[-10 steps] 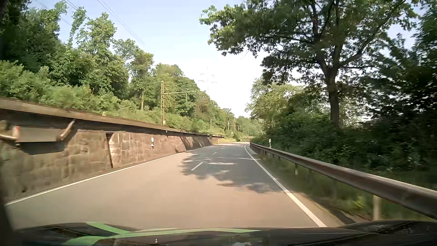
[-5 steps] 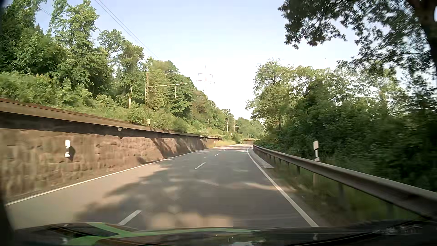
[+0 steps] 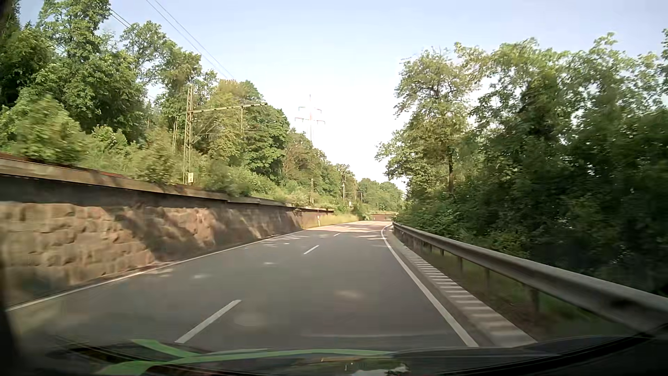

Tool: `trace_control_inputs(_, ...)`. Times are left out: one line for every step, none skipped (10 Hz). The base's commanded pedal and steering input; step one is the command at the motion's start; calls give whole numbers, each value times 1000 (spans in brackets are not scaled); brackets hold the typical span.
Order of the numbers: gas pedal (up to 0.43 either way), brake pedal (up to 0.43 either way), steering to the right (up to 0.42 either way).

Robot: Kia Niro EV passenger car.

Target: Follow the waypoints while adhering to traffic rules and regulations

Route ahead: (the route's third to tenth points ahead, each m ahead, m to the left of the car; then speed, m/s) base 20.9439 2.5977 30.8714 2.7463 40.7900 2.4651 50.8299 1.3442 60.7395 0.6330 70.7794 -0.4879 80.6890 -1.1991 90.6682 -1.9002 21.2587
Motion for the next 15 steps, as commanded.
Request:
trace_control_inputs(47, 0, 3)
trace_control_inputs(47, 0, 5)
trace_control_inputs(39, 0, 5)
trace_control_inputs(39, 0, 6)
trace_control_inputs(39, 0, 7)
trace_control_inputs(39, 0, 8)
trace_control_inputs(39, 0, 10)
trace_control_inputs(39, 0, 12)
trace_control_inputs(47, 0, 12)
trace_control_inputs(59, 0, 13)
trace_control_inputs(87, 0, 13)
trace_control_inputs(98, 0, 12)
trace_control_inputs(110, 0, 13)
trace_control_inputs(118, 0, 13)
trace_control_inputs(130, 0, 14)
